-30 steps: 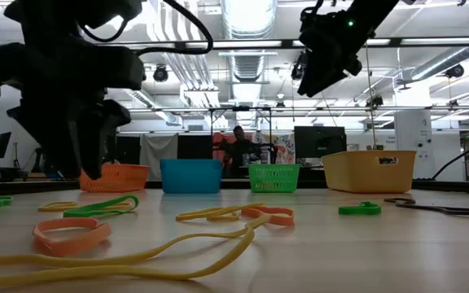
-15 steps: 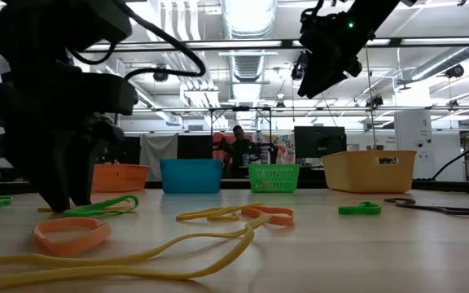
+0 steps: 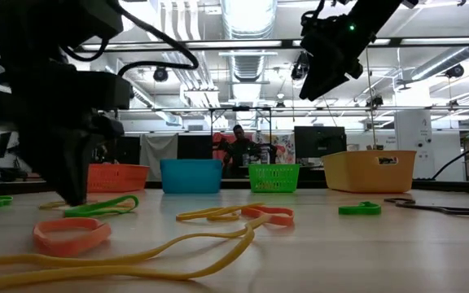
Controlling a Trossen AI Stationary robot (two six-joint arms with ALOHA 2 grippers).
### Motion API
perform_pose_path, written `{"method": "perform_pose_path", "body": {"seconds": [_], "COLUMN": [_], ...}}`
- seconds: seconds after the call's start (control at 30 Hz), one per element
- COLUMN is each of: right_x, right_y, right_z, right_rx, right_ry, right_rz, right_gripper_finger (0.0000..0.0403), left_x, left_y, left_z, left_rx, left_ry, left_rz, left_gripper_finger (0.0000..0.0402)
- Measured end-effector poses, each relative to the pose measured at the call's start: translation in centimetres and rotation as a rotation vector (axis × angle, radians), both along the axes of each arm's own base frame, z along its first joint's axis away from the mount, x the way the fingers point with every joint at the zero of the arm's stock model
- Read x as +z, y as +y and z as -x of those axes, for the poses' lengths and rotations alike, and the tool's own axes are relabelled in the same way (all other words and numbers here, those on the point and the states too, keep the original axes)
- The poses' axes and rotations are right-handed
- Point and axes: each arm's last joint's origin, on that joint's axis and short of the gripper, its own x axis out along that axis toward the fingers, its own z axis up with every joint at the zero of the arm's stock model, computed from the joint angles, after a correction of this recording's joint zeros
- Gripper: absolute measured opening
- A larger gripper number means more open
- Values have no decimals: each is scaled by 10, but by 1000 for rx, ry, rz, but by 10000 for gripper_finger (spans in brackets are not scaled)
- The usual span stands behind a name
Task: Sort rubber bands into baskets
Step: Put the yellow rubber band into the blue bin
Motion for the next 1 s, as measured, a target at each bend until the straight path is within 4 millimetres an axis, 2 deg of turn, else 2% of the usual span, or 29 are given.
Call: {"method": "perform_pose_path", "body": {"seconds": [0.23,0.53,0.77,1.0], "right_x": [-3,-5,-5,-3], "right_y": [0,0,0,0], "right_z": [1,0,0,-2], "right_rx": [0,3,5,11], "right_ry": [7,-11,-10,-29], "right_rz": [-1,4,6,14], "right_gripper_finger": [183,183,183,183], "left_x": [49,108,130,140], "left_y": [6,27,51,89], "left_z": [7,30,42,40], "left_rx": [-22,73,127,244], "left_ry": [-236,-538,-636,-680], "left_rz": [-6,-106,-170,-261], "left_gripper_finger": [0,0,0,0]}}
